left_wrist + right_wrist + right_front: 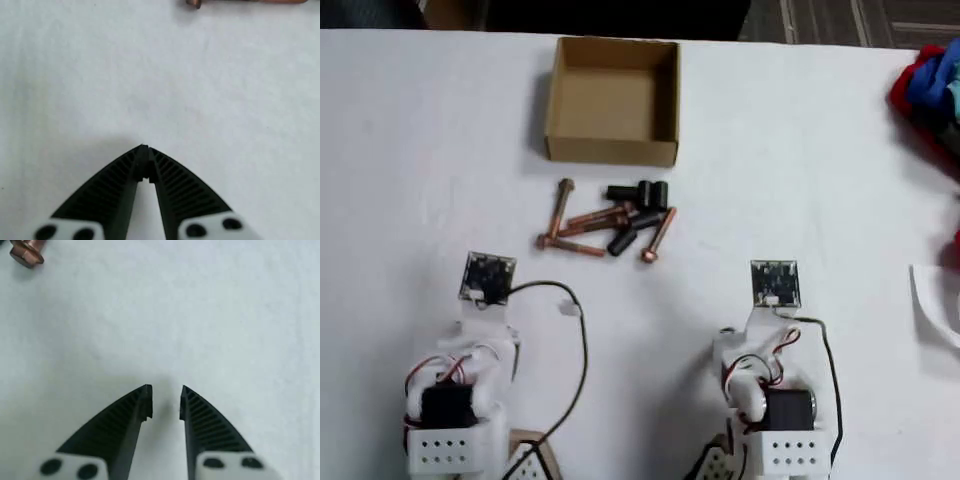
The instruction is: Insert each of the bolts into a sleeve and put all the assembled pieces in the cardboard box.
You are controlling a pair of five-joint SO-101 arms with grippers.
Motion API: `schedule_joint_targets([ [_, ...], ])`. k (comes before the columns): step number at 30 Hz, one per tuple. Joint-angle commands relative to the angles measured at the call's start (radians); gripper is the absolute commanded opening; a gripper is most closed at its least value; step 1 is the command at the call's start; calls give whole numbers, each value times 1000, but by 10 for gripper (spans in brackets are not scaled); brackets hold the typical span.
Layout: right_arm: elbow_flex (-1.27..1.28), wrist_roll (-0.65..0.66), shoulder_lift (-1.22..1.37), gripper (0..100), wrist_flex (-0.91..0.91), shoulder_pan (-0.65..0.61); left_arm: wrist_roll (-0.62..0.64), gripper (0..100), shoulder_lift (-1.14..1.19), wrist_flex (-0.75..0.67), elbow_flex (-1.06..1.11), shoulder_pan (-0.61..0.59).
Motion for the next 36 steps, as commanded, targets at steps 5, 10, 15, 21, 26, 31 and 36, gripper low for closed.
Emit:
schedule_joint_targets([
  [5, 8, 8, -13, 99, 5, 10, 5, 28, -5, -6, 21, 6],
  [10, 8, 6, -13, 99, 5, 10, 5, 28, -5, -6, 21, 6],
  [15, 8, 5, -13, 99, 5, 10, 5, 28, -5, -6, 21, 6],
  [21, 8, 5, -13, 99, 2, 10, 5, 28, -5, -6, 21, 6],
  [26, 8, 3, -13, 99, 2, 10, 5, 28, -5, -6, 21, 6],
  [31, 8, 9, -13, 101, 1, -7, 5, 28, -5, -6, 21, 6],
  [36, 8, 9, -13, 101, 2, -77, 5, 28, -5, -6, 21, 6],
])
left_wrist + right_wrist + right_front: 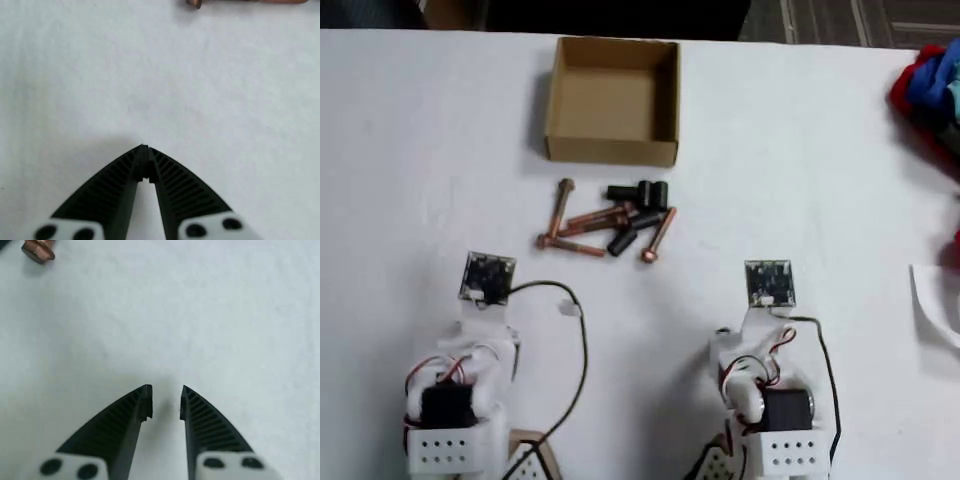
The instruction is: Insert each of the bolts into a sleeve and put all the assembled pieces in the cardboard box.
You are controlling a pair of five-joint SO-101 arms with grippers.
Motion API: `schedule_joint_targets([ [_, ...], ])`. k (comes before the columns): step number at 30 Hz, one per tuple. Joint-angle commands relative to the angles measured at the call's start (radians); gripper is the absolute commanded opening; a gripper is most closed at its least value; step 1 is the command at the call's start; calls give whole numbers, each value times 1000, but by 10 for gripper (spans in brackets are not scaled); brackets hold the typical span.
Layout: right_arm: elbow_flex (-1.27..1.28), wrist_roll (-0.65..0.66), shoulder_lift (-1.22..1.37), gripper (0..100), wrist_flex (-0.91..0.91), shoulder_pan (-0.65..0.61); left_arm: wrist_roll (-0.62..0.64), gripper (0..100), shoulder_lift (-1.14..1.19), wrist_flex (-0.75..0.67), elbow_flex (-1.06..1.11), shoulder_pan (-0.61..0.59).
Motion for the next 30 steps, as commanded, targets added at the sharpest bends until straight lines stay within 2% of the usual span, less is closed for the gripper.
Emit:
schedule_joint_targets([
  [1, 8, 11, -13, 101, 2, -44, 3, 28, -5, -6, 21, 6],
  [4, 8, 8, -13, 101, -4, -120, 3, 28, -5, -6, 21, 6],
  [6, 8, 9, -15, 101, -70, -189, 3, 28, -5, -6, 21, 6],
  [10, 8, 8, -15, 101, -320, -219, 3, 28, -5, -6, 21, 6],
  [15, 5, 12, -15, 101, -746, -145, 3, 28, -5, -6, 21, 6],
  [17, -26, 12, -13, 99, -846, -170, 3, 28, -5, -6, 21, 6],
  [20, -183, 14, -5, 101, -803, -174, 3, 28, -5, -6, 21, 6],
  [25, -506, 172, 42, 101, -618, -208, 3, 28, -5, -6, 21, 6],
  [30, -873, 331, 433, 98, -358, -228, 3, 28, -5, -6, 21, 6],
])
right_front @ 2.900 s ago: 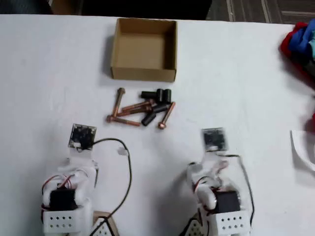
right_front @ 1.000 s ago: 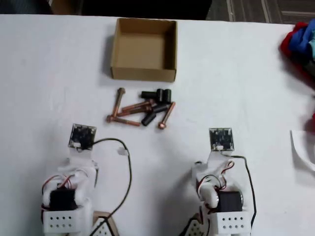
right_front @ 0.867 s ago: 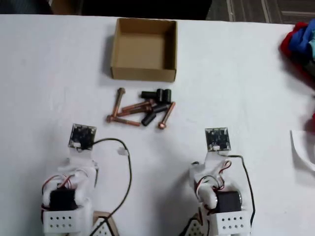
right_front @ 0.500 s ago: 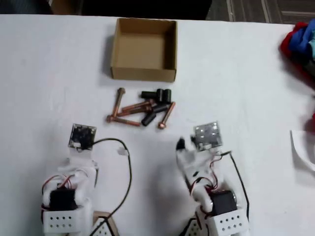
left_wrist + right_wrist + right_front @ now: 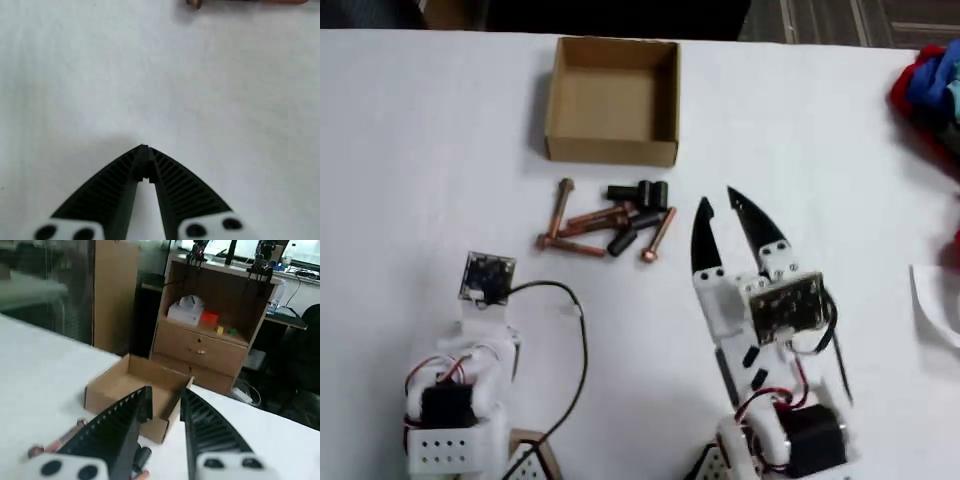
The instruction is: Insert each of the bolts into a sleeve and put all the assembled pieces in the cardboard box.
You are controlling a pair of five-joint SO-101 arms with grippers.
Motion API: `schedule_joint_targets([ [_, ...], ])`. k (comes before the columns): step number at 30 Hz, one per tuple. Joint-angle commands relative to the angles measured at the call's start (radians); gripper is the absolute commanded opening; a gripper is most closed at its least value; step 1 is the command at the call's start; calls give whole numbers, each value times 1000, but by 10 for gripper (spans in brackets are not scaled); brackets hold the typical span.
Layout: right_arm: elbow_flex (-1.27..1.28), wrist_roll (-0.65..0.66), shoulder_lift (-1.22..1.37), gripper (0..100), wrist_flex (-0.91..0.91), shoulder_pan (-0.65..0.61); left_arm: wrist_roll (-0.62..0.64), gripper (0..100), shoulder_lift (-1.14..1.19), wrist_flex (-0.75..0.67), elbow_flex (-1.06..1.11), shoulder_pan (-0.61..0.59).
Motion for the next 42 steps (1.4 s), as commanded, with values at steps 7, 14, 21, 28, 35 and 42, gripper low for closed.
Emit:
schedule_joint_targets([
  [7, -956, 43, 860, 98, 679, -10, 3, 28, -5, -6, 21, 6],
  [14, -908, 38, 1112, 99, 624, -94, 3, 28, -5, -6, 21, 6],
  [21, -941, 80, 1429, 101, 599, -265, 3, 28, -5, -6, 21, 6],
  [28, -1152, 359, 1736, 101, 723, -344, 3, 28, -5, -6, 21, 6],
  [35, -1347, 563, 1965, 101, 769, -334, 3, 28, -5, -6, 21, 6],
  [42, -1481, 629, 2121, 102, 858, -328, 3, 28, -5, -6, 21, 6],
])
